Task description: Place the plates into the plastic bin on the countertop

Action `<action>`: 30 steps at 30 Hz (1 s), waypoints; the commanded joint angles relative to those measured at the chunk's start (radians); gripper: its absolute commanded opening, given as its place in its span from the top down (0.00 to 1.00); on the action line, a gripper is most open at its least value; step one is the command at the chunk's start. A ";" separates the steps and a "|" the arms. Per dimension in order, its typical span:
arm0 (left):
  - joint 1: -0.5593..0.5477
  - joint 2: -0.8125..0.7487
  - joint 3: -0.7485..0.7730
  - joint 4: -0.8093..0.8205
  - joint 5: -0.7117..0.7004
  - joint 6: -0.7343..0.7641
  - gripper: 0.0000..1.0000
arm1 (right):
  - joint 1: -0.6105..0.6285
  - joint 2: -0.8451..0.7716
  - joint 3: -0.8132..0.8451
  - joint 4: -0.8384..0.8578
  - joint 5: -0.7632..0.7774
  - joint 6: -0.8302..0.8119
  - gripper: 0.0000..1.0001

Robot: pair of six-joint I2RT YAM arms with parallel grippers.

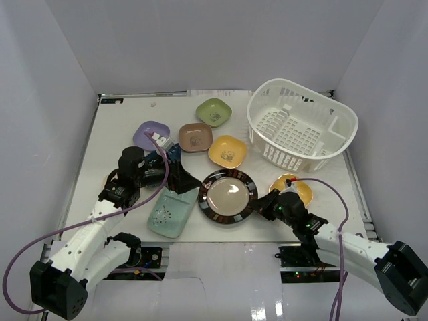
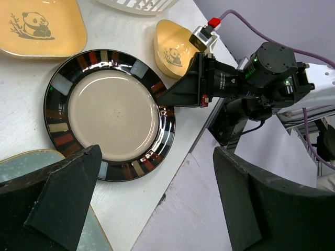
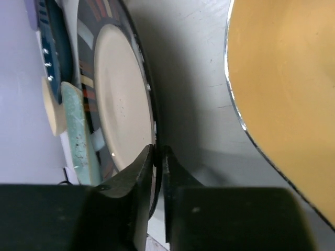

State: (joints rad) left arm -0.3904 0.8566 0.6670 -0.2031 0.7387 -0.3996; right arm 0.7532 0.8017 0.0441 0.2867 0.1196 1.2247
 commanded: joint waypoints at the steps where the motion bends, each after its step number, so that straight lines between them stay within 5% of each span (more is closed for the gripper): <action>1: -0.005 -0.010 0.017 -0.001 -0.022 0.016 0.02 | 0.006 -0.056 -0.141 0.073 0.052 0.013 0.90; 7: -0.002 -0.018 0.019 -0.004 -0.053 0.012 0.02 | 0.008 -0.387 -0.011 -0.197 0.100 -0.114 0.92; 11: 0.004 -0.025 0.023 -0.004 -0.087 0.007 0.02 | 0.008 -0.450 0.118 -0.262 0.097 -0.203 0.92; 20: 0.004 -0.088 0.048 -0.064 -0.347 -0.007 0.02 | 0.008 -0.315 0.445 -0.207 -0.038 -0.346 0.92; 30: -0.007 -0.125 0.072 -0.102 -0.446 -0.013 0.02 | 0.005 -0.173 0.742 -0.212 0.196 -0.554 0.92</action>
State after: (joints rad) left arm -0.3897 0.7528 0.6994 -0.2852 0.3462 -0.4088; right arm 0.7578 0.6182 0.6514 -0.1482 0.1791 0.7433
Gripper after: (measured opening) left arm 0.979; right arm 0.112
